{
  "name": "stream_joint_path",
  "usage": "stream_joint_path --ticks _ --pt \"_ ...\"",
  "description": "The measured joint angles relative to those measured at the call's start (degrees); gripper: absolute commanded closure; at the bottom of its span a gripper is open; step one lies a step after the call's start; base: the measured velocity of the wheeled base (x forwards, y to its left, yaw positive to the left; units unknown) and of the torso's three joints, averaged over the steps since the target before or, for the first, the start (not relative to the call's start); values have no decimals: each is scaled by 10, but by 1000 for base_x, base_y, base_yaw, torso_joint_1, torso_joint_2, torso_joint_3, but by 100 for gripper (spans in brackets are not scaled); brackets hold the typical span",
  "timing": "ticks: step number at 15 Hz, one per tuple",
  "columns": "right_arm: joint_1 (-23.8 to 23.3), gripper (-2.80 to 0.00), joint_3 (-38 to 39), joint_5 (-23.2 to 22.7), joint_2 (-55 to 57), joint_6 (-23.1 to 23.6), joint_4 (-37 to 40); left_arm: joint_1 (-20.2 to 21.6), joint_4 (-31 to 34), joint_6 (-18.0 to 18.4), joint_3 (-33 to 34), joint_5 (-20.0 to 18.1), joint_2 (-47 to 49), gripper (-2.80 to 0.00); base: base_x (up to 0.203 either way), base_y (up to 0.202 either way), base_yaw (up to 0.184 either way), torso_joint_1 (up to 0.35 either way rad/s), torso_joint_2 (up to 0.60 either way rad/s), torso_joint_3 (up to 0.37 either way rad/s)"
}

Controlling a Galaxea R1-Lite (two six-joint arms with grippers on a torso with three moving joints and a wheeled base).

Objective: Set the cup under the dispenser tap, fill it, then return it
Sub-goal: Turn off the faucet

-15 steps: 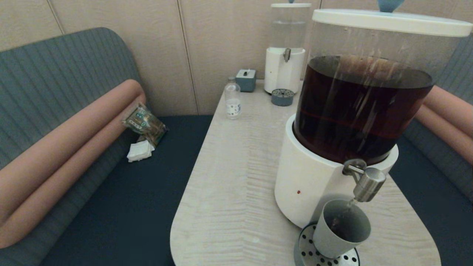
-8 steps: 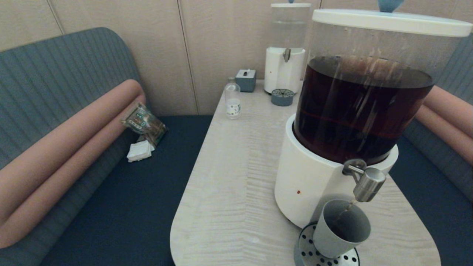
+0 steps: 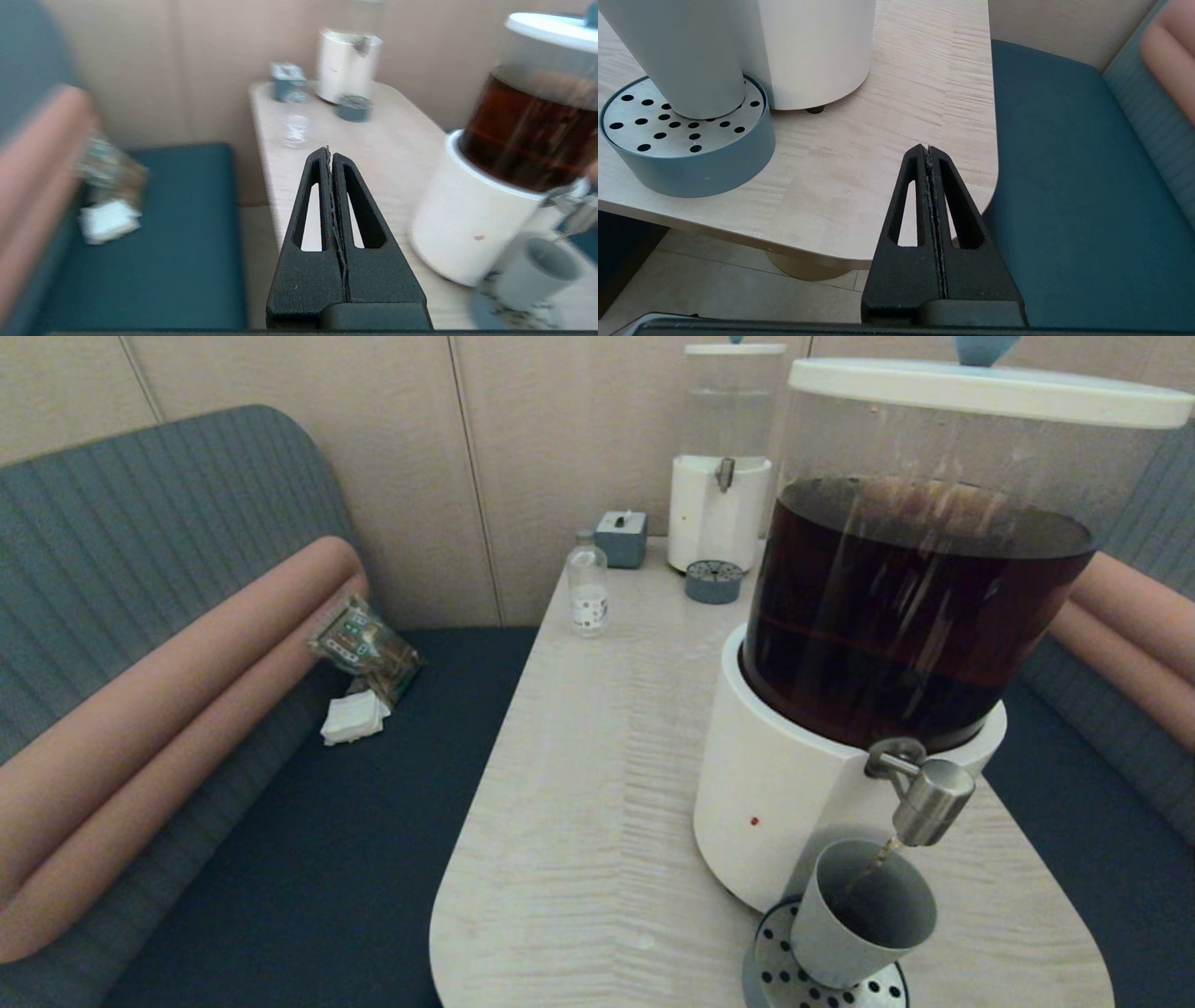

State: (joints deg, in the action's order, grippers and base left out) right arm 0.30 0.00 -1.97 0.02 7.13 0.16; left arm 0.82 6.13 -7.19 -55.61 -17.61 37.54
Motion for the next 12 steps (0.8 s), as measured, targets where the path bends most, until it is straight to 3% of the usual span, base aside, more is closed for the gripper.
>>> stream_joint_path --ticks 2,4,7,9,12 --pt "0 0 0 0 0 0 0 0 1 -7 -32 -63 60 0 0 0 0 0 0 0" --pt "0 0 0 0 0 0 0 -1 0 0 -56 -162 110 0 0 0 0 0 0 0" --pt "0 0 0 0 0 0 0 -33 20 71 -106 -320 178 0 0 0 0 0 0 0" --pt "0 0 0 0 0 0 0 -83 57 123 -152 -345 222 0 0 0 0 0 0 0" --pt "0 0 0 0 0 0 0 -138 164 212 -261 -298 302 0 0 0 0 0 0 0"
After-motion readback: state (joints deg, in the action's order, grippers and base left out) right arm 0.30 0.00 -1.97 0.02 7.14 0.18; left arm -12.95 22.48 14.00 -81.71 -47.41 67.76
